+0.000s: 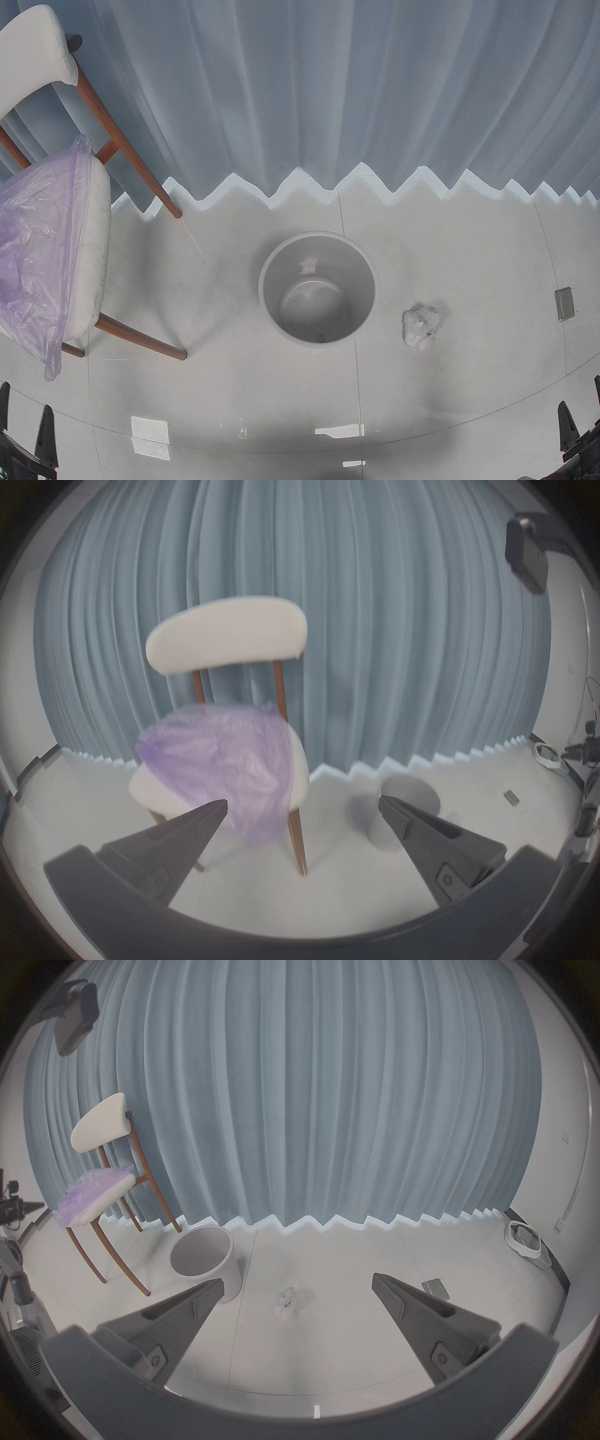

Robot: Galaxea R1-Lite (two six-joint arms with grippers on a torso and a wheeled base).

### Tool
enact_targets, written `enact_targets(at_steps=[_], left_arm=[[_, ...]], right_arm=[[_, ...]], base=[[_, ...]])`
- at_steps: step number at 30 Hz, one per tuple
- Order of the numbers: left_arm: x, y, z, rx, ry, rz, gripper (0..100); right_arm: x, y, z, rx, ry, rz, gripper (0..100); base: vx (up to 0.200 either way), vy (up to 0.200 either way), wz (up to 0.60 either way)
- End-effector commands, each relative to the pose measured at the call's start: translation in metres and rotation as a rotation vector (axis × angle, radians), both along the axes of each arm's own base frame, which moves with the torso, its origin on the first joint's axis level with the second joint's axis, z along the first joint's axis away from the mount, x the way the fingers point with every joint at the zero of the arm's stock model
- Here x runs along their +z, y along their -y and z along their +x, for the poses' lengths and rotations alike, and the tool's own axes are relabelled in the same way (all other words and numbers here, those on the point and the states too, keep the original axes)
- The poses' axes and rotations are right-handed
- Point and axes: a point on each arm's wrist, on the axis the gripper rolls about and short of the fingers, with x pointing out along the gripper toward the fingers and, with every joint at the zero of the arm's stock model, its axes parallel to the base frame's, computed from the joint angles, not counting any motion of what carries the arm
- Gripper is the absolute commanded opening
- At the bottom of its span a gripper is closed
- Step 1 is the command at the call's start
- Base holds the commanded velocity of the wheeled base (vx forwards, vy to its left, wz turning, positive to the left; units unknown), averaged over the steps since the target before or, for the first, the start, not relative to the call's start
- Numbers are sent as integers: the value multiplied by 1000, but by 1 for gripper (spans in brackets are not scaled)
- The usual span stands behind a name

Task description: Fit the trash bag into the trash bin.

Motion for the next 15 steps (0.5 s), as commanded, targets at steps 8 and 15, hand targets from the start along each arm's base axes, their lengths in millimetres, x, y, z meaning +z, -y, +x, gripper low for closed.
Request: enact_targets(at_steps=[8, 15], left_arm=[[9, -1, -4, 69, 132, 45, 100], [61, -1, -9, 65, 59, 52, 100]], right_arm=[[-5, 0, 0, 0, 0, 1, 100], [-5, 0, 0, -1, 0, 1, 100]], base=[[0, 0, 0], [0, 0, 0]])
